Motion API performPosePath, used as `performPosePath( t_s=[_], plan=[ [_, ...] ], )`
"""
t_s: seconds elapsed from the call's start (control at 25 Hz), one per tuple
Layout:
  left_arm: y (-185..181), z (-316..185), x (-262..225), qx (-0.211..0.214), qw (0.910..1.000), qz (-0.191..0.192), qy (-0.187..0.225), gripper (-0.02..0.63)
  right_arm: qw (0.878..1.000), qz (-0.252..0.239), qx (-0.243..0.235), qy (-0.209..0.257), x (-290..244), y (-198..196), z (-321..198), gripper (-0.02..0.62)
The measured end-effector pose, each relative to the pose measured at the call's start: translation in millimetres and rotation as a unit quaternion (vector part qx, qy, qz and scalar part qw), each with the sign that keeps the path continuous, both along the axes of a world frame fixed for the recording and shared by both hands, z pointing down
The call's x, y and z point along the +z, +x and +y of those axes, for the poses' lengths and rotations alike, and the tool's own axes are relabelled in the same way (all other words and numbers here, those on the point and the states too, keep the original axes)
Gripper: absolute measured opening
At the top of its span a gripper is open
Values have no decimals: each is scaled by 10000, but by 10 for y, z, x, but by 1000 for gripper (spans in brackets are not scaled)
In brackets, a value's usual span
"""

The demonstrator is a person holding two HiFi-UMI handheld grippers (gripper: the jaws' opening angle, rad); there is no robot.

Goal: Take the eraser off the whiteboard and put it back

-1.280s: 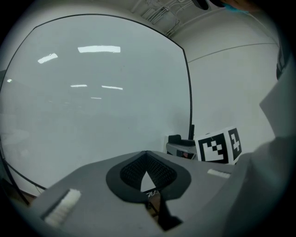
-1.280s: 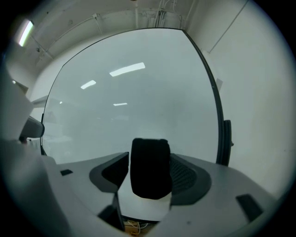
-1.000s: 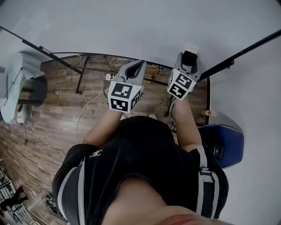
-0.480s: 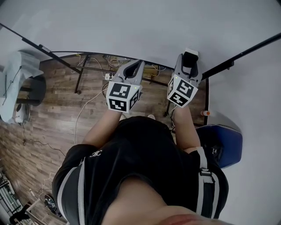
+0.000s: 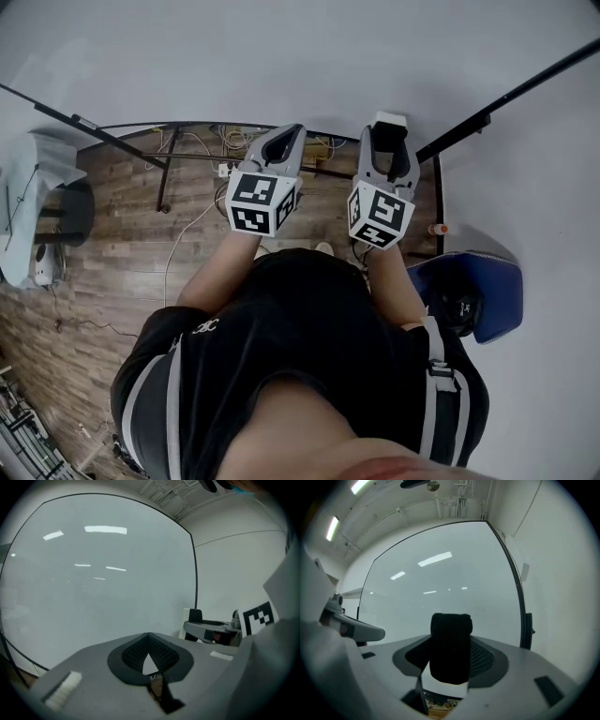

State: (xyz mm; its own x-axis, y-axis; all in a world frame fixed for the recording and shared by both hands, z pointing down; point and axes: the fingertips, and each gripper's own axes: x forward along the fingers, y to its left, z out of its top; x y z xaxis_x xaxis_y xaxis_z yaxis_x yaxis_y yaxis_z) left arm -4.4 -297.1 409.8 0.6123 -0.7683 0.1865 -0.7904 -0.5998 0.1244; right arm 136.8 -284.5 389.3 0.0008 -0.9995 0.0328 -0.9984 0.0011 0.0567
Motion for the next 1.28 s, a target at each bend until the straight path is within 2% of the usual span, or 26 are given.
performPosePath(
  t_s=[0.4,0.72,1.04,1.28],
  plan=[
    [189,64,-20,471,9989,-28,58,8,9997,-120,149,-123,113,-51,240,232],
    [189,66,-25,531,9986,-24,72,8,9997,-152,185,-104,97,-60,257,232],
    [-17,7,-19,243,9997,1,75,8,9998,-105,-148,-63,57,-239,88,232],
    [-367,-47,-19,-221,9997,37,64,8,9986,277,-366,-269,113,-524,-171,232]
  ],
)
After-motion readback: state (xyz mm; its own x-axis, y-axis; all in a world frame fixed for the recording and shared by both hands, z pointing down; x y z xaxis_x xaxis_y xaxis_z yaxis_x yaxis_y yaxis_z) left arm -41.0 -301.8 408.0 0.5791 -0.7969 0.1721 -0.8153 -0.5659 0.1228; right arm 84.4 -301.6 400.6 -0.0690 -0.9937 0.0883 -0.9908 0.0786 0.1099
